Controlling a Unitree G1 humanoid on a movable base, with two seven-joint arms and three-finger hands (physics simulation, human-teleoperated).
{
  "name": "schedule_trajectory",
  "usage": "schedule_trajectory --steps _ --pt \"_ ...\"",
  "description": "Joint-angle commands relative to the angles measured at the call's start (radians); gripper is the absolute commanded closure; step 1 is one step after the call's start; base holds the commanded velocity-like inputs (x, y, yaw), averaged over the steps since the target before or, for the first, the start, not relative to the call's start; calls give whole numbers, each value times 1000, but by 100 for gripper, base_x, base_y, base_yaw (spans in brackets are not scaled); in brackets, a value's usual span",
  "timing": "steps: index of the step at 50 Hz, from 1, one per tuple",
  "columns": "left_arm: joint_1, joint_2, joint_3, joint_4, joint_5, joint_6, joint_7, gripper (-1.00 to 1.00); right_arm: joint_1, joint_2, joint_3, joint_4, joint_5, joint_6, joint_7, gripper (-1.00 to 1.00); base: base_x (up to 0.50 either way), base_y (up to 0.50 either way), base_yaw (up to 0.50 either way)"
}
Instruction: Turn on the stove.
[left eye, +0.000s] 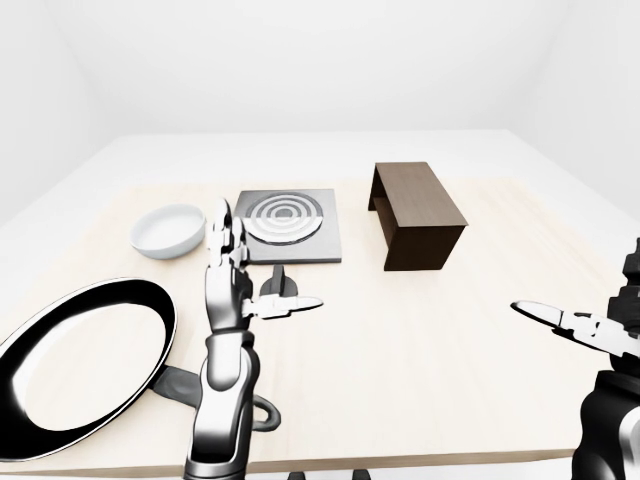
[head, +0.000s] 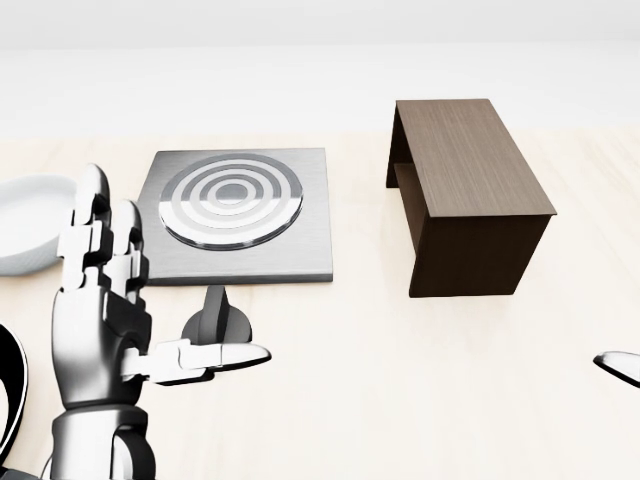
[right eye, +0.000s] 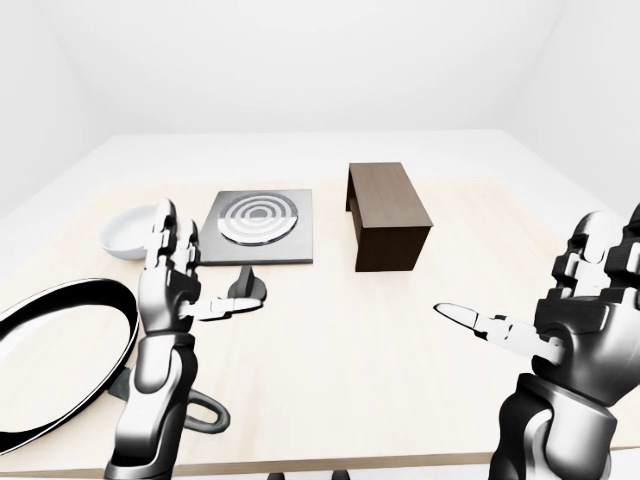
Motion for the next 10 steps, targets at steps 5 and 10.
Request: schedule_trajectory --steps 5,10 --pt "33 6 -8 -137 -5 59 6 -100 -12 26 90 89 -36 0 57 -100 0 0 0" --pt "39 7 -11 -187 -4 79 9 -100 -6 31 95 105 -41 0 61 -100 0 0 0"
